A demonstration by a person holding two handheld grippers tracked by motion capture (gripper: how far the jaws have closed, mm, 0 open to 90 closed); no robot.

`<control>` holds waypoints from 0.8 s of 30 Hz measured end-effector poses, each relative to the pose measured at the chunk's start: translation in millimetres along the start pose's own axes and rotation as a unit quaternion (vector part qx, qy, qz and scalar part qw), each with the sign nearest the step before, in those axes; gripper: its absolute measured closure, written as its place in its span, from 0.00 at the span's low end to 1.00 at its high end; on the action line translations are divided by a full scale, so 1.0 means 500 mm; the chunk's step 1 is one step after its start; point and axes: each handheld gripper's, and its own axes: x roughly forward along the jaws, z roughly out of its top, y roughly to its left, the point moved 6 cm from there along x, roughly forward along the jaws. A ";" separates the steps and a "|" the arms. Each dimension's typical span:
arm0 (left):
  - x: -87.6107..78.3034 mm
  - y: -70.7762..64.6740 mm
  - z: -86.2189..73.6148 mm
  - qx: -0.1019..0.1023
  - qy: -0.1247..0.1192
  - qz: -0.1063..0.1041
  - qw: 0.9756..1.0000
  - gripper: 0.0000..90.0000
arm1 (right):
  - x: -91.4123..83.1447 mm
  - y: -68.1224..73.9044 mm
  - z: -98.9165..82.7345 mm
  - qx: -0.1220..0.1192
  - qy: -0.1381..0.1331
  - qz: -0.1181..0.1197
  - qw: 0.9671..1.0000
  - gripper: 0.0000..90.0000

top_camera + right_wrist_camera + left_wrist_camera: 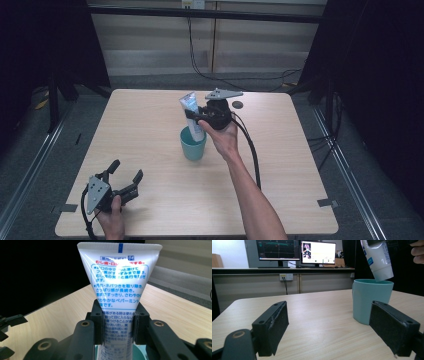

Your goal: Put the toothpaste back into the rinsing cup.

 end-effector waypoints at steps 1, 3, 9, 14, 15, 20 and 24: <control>0.000 0.000 0.000 0.000 0.000 -0.001 1.000 0.18 | 0.002 -0.002 -0.001 0.001 0.000 -0.002 1.000 0.76; 0.000 0.000 0.000 0.000 0.000 0.000 1.000 0.18 | 0.004 -0.005 -0.003 0.003 0.000 -0.002 1.000 0.76; -0.001 0.001 0.000 0.003 0.003 0.000 1.000 0.18 | 0.010 -0.009 -0.015 0.007 0.006 -0.004 1.000 0.76; -0.001 0.001 0.000 0.004 0.003 0.000 1.000 0.18 | 0.014 -0.008 -0.026 0.007 0.010 -0.002 1.000 0.75; -0.001 0.001 0.000 0.003 0.002 0.000 1.000 0.18 | 0.014 -0.008 -0.028 0.008 0.010 -0.002 1.000 0.75; -0.001 0.001 0.000 0.003 0.002 0.000 1.000 0.18 | 0.015 -0.011 -0.039 0.012 0.012 -0.003 1.000 0.75; -0.001 0.001 0.000 0.003 0.002 0.000 1.000 0.18 | 0.014 -0.013 -0.048 0.014 0.015 -0.004 1.000 0.75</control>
